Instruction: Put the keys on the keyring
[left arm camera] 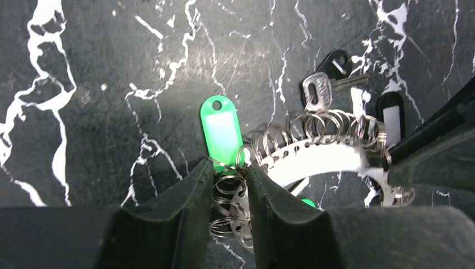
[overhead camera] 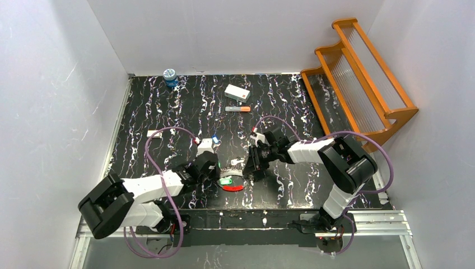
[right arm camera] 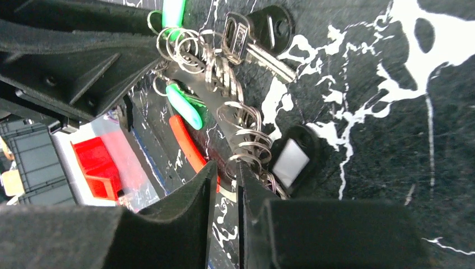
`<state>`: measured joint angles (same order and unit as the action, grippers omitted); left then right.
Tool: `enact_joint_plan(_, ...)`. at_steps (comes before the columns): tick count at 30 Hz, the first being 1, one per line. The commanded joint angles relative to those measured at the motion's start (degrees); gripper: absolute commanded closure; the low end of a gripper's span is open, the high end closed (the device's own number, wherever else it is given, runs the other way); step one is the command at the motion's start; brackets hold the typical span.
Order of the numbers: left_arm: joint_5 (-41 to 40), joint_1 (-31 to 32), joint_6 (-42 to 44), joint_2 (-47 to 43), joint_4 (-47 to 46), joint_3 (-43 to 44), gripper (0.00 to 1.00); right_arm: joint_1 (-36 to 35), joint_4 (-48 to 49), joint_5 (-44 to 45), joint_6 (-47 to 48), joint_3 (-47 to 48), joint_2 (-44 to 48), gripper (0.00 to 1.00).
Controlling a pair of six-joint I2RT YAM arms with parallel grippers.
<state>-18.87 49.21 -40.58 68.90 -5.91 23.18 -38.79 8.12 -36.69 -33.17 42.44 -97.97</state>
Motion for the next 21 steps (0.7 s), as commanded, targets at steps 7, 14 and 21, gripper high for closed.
enact_joint_plan(7,-2.23,-1.21,4.65,9.63,-0.34,6.08,0.80,-2.32,2.62,-4.52,-2.46,-2.88,1.51,0.74)
enact_joint_plan(14,-3.50,-3.21,9.88,15.97,0.11,11.01,0.96,-5.23,4.20,-5.39,-4.96,-4.10,2.04,0.74)
enact_joint_plan(21,-3.02,-5.16,16.37,21.51,1.74,17.72,1.00,-6.53,6.64,-5.63,-6.32,-4.11,3.92,0.60)
